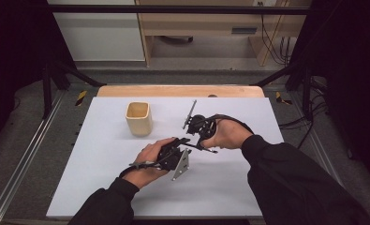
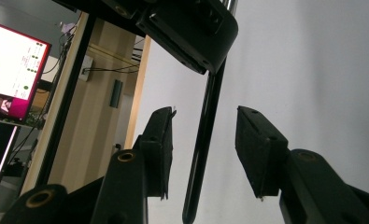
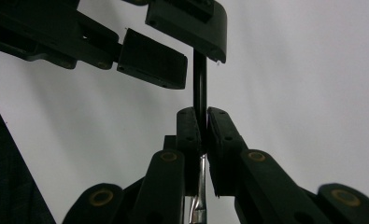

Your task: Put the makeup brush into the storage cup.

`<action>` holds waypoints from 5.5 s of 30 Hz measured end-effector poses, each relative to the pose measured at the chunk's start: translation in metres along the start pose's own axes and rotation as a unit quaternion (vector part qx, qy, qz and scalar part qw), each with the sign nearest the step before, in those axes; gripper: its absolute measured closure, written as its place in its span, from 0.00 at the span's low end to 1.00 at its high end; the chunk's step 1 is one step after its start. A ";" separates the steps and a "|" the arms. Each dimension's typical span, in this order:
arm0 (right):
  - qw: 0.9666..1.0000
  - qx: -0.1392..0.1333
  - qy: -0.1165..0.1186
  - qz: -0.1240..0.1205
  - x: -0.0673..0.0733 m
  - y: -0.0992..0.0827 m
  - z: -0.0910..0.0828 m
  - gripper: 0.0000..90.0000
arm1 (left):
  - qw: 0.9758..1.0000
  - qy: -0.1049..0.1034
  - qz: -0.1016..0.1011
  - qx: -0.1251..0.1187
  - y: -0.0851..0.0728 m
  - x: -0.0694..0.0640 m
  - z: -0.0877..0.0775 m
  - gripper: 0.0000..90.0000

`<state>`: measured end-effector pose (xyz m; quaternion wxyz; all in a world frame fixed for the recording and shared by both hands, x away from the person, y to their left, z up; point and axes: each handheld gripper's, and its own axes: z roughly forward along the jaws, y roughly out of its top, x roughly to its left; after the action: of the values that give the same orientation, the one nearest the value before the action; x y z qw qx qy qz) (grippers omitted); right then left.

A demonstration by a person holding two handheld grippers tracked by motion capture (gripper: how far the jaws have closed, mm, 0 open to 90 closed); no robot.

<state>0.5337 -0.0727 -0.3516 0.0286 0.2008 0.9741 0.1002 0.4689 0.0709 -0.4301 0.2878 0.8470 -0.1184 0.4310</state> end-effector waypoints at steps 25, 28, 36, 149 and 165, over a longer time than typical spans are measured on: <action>1.000 0.002 0.012 -0.014 0.003 0.002 0.002 0.93 | 1.000 -0.010 0.021 -0.009 0.002 -0.003 0.001 0.86; 1.000 0.002 0.013 -0.015 0.002 0.002 0.002 0.93 | 1.000 -0.011 0.023 -0.007 0.003 -0.003 0.000 0.89; 1.000 0.007 0.015 -0.014 0.004 0.002 0.002 0.93 | 1.000 -0.015 0.023 -0.011 0.004 -0.006 0.001 0.93; 0.816 -0.438 -0.332 0.180 0.040 -0.207 0.055 0.10 | 0.955 0.136 -0.260 -0.041 -0.061 0.063 -0.088 0.93; 0.809 -0.487 -0.274 0.180 0.039 -0.220 0.058 0.10 | 0.939 0.150 -0.306 -0.048 -0.067 0.079 -0.087 0.93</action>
<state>0.4182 -0.2444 -0.4547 0.3698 0.3514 0.6955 0.5060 0.4891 0.1802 -0.3523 0.4608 0.7527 0.1703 0.4382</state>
